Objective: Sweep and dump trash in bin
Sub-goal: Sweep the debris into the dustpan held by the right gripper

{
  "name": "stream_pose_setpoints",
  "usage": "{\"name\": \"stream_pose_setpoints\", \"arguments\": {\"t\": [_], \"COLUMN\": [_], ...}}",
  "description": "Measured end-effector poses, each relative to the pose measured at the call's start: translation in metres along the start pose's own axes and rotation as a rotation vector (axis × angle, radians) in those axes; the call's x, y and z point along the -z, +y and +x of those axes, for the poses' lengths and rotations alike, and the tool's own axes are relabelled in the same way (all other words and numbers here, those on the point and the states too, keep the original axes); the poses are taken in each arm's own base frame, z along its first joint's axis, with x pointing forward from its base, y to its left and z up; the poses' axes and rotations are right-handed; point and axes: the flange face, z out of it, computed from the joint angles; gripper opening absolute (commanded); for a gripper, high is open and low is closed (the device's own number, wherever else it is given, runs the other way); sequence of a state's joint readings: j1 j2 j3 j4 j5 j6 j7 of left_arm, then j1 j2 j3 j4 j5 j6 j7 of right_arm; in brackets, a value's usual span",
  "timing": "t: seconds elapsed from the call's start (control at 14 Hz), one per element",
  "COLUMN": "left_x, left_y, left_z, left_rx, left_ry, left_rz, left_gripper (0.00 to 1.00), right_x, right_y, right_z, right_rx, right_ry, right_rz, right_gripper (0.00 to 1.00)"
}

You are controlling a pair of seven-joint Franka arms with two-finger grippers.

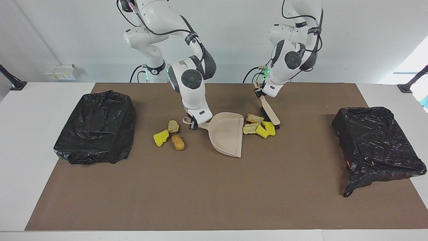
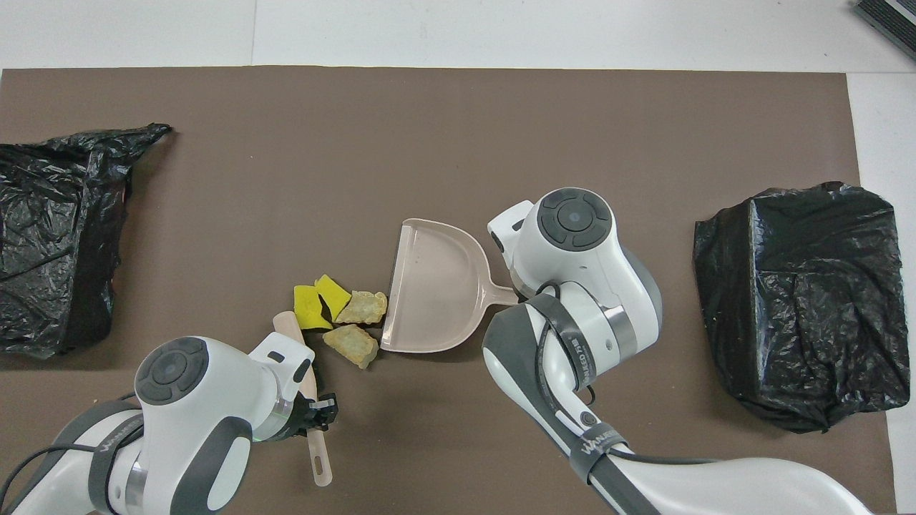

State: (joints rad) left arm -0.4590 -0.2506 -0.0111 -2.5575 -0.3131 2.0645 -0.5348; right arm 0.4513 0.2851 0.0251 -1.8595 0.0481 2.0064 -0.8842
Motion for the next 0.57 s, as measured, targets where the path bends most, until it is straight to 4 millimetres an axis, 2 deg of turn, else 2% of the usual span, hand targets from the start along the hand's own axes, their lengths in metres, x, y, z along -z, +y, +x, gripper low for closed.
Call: {"name": "stream_pose_setpoints", "arguments": {"t": [0.14, 0.36, 0.43, 0.57], "left_x": [0.000, -0.004, -0.001, 0.021], "left_y": [0.020, 0.064, 0.080, 0.115], "left_z": [-0.006, -0.015, -0.010, 0.010], "left_rx": [-0.023, -0.067, -0.075, -0.081], "left_ry": [-0.004, 0.017, 0.026, 0.046], "left_rz": [-0.034, -0.096, -0.112, -0.159], "left_gripper": [0.00, 0.00, 0.00, 0.00], "right_x": [0.000, -0.001, -0.001, 0.000], "right_y": [0.000, 0.001, 0.002, 0.003], "right_z": [-0.001, -0.002, -0.003, -0.004], "right_rx": [-0.001, -0.003, -0.003, -0.004], "right_ry": [0.000, -0.003, -0.006, -0.007], "right_rz": [0.000, -0.001, -0.003, -0.005], "right_gripper": [0.00, 0.00, 0.00, 0.00]}}
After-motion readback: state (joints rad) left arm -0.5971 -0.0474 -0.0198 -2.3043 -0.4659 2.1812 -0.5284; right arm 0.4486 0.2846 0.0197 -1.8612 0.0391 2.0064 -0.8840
